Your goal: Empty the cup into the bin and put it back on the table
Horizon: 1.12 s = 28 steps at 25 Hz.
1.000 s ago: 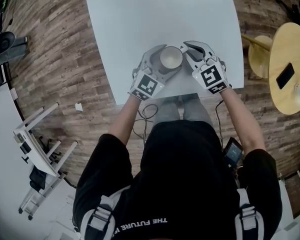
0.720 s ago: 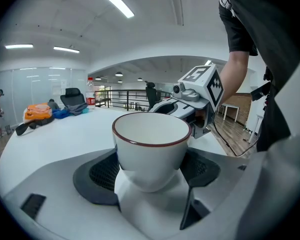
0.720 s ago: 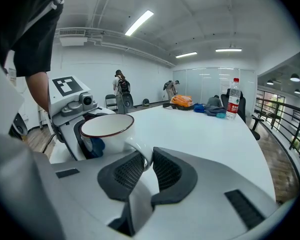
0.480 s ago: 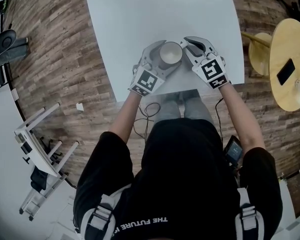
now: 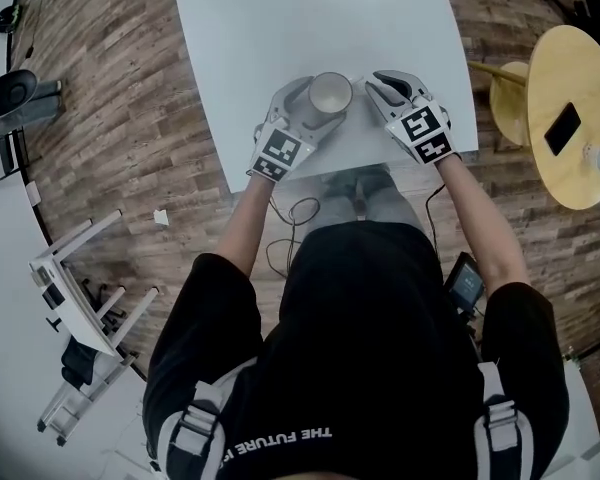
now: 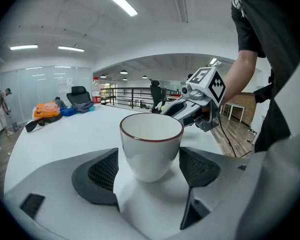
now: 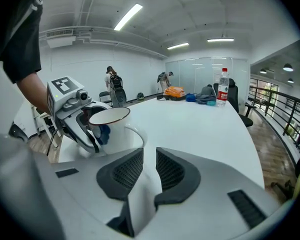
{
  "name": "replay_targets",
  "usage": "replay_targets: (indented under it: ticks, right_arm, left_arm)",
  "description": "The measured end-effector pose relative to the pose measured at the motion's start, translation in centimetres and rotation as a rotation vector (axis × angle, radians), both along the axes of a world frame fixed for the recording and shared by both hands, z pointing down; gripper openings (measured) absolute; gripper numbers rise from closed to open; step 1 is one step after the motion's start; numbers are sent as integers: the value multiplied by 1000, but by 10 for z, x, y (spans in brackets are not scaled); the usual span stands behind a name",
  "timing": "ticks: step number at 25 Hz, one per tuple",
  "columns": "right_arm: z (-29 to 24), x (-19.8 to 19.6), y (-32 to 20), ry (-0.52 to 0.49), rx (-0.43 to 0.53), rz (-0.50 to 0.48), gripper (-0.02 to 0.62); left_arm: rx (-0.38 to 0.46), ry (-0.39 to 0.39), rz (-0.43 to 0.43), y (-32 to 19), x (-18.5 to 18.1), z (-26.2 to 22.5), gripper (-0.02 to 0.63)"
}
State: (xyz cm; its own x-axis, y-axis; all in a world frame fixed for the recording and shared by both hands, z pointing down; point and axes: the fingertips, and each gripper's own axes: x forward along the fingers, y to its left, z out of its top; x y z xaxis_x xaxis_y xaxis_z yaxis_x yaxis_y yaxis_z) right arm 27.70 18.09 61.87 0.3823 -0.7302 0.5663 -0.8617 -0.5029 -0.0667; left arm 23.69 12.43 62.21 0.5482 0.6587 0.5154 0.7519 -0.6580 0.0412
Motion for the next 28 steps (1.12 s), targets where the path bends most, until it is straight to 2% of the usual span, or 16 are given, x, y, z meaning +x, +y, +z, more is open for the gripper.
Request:
replay_targets:
  ticks: [4,7,8,10,11,13,17,21,25,28]
  right_arm:
    - [-30,-6,17,37,26,47,67]
    - [-79,-6,37,114,85,58,66]
    - [-99,-8,44,137,117,61,64]
    - [-139,-13,55,177,186,80,20]
    - [-157,-16,60,192,220,95,17]
    - [-186,-22,66,213,282,122,15]
    - [-217,-33,71,229,362,191,15]
    - [-224,-31,71,228,369,223,15]
    - [-229,-31,66,240,375,219,15]
    - [-231,-31,62,244,382,224,15]
  left_arm:
    - [4,-22,-56,-25,-24,-10,371]
    - [-70,19,-198,-43,-34,-45,369]
    - [-105,50,-265,-49,-38,-65,343]
    - [-166,127,-405,-59,-45,-107,31]
    - [-200,156,-457,-60,-48,-126,21]
    - [-253,209,-501,-54,-51,-161,21]
    - [-265,294,-471,-20,-50,-210,20]
    - [-287,309,-435,-7,-43,-226,21]
    - [-331,297,-473,-16,-40,-234,21]
    - [-331,279,-482,-23,-44,-231,20]
